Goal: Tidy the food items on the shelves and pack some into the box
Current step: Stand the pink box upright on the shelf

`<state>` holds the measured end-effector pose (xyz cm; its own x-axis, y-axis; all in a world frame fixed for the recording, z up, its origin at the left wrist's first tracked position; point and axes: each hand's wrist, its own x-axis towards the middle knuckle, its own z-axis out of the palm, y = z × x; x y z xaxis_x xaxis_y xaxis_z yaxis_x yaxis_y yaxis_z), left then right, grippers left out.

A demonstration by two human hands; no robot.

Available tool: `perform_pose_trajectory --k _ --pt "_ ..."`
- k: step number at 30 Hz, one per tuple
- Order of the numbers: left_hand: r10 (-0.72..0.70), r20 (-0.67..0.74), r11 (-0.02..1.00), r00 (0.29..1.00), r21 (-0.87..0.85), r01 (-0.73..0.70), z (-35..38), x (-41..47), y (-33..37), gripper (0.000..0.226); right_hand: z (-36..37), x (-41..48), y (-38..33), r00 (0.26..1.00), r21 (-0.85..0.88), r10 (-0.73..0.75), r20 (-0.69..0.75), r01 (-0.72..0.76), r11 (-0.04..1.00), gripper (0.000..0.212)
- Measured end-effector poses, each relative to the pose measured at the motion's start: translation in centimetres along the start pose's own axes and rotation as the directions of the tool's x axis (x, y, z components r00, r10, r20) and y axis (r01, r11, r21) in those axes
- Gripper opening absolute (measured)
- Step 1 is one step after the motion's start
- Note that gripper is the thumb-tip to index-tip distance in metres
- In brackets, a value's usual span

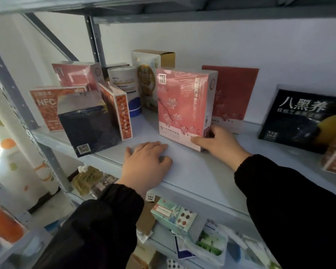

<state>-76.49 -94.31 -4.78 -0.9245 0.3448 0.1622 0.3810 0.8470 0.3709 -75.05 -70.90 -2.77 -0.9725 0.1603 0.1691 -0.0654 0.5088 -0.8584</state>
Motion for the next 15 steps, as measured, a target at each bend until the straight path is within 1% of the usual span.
perform_pose_trajectory --k 4,6,8,9,10,11,12,13,14,15 --pt "-0.014 0.034 1.000 0.999 0.005 0.014 -0.1 0.3 0.2 0.053 -1.7 -1.9 0.9 1.000 0.182 0.010 -0.020 -0.006 0.983 0.026" --pt "-0.066 0.063 0.998 0.996 -0.002 0.067 -0.1 0.5 0.7 0.052 -1.7 -2.2 0.7 0.999 0.241 0.015 -0.028 -0.008 0.971 0.029" --pt "-0.125 0.066 0.992 0.990 -0.026 0.127 -0.1 0.9 1.6 0.049 -1.5 -2.1 0.3 1.000 0.351 0.019 -0.024 -0.009 0.936 0.035" --pt "-0.139 0.049 0.986 0.989 -0.089 0.143 -0.2 1.2 2.1 0.047 -1.5 -2.0 0.1 0.999 0.433 0.039 -0.009 -0.032 0.901 0.037" --pt "-0.142 0.013 0.964 0.990 -0.223 0.141 -0.3 1.4 2.7 0.043 -1.4 -1.9 0.1 0.998 0.514 0.060 0.009 -0.056 0.856 0.036" --pt "-0.136 -0.023 0.895 0.990 -0.431 0.113 -0.5 1.6 3.3 0.037 -1.5 -1.8 -0.1 0.997 0.576 0.080 0.019 -0.076 0.814 0.028" --pt "-0.122 -0.055 0.747 0.991 -0.662 0.055 -0.7 1.8 4.1 0.033 -1.7 -1.8 -0.2 0.995 0.613 0.097 0.019 -0.089 0.785 0.020" --pt "-0.106 -0.074 0.553 0.992 -0.833 -0.003 -0.8 2.0 4.7 0.031 -1.9 -1.8 -0.3 0.993 0.638 0.118 0.013 -0.099 0.763 0.018" --pt "-0.100 -0.071 0.382 0.992 -0.924 -0.028 -0.7 2.1 5.4 0.033 -2.1 -1.7 -0.4 0.991 0.654 0.132 -0.002 -0.099 0.750 0.021" --pt "-0.091 -0.069 0.271 0.993 -0.962 -0.042 -0.4 2.4 5.9 0.033 -2.2 -1.8 -0.7 0.989 0.657 0.145 -0.022 -0.095 0.748 0.022"
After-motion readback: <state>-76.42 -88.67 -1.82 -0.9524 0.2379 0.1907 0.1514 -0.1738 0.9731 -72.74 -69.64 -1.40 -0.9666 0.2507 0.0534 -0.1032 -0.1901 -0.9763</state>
